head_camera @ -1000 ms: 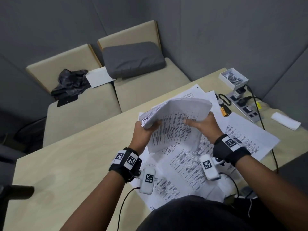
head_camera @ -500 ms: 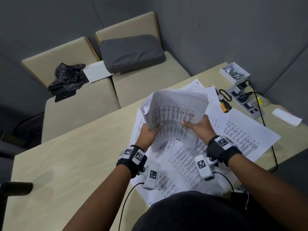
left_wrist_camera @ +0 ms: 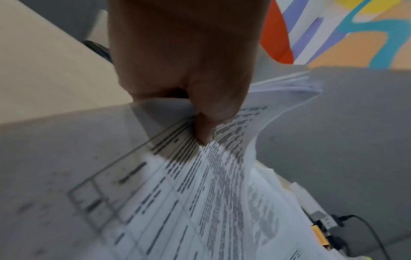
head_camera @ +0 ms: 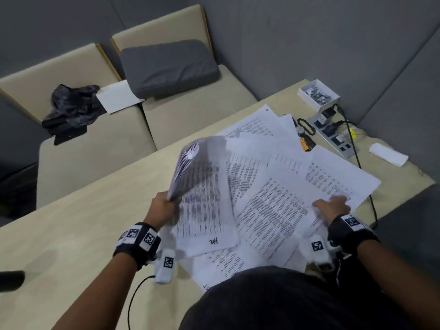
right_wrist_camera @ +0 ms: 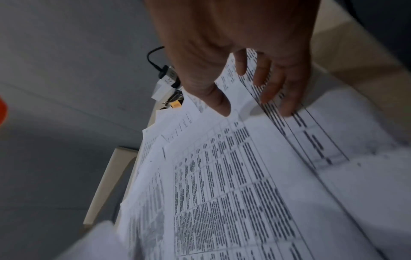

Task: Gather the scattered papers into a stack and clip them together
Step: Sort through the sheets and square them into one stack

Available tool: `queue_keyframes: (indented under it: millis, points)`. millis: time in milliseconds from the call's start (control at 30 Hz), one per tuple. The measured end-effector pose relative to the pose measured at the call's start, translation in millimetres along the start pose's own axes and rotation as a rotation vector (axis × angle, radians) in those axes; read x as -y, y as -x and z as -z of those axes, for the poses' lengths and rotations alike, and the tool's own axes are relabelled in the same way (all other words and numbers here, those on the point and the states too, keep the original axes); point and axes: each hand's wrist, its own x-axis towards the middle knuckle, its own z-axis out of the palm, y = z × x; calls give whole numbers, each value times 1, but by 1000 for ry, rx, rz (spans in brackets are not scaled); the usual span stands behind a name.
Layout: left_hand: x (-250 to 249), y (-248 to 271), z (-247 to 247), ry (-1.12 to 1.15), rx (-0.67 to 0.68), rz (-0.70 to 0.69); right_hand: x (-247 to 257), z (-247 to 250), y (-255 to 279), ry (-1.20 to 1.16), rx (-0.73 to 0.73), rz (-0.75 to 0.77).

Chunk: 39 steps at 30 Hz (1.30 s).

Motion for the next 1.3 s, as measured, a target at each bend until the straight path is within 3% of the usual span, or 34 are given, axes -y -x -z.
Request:
queue_keyframes:
  millis: [133,200,267,367,467,567,667,767,900,1067,1200,1300]
  points:
    - [39,-3,-21,-111,140,125,-19,-19,-3,-430,211,-123]
    - [43,-1,-34,-193,180,175,-13,-28,5,-486,327,-111]
    - [48,-3,-48,-223,200,214,-7,-34,17,-366,462,-57]
    - [44,-2,-56,-223,203,212,3,-39,37,36,598,209]
    - [39,0,-57,-201,198,182,28,-35,61,340,403,469]
    - [43,3,-54,-150,202,168,66,-20,77,165,238,667]
    - [45,5,-51,-1,196,218,105,0,88,-115,304,791]
    - [41,7,-50,197,160,296,124,-2,90,-206,377,798]
    - [37,3,-55,482,133,413,105,-50,71,-125,441,655]
    - [37,3,-57,811,318,425,74,-111,67,142,554,557]
    - [38,3,-63,822,370,431,65,-146,79,341,656,556]
    - [36,6,-73,697,250,400,59,-160,84,507,761,610]
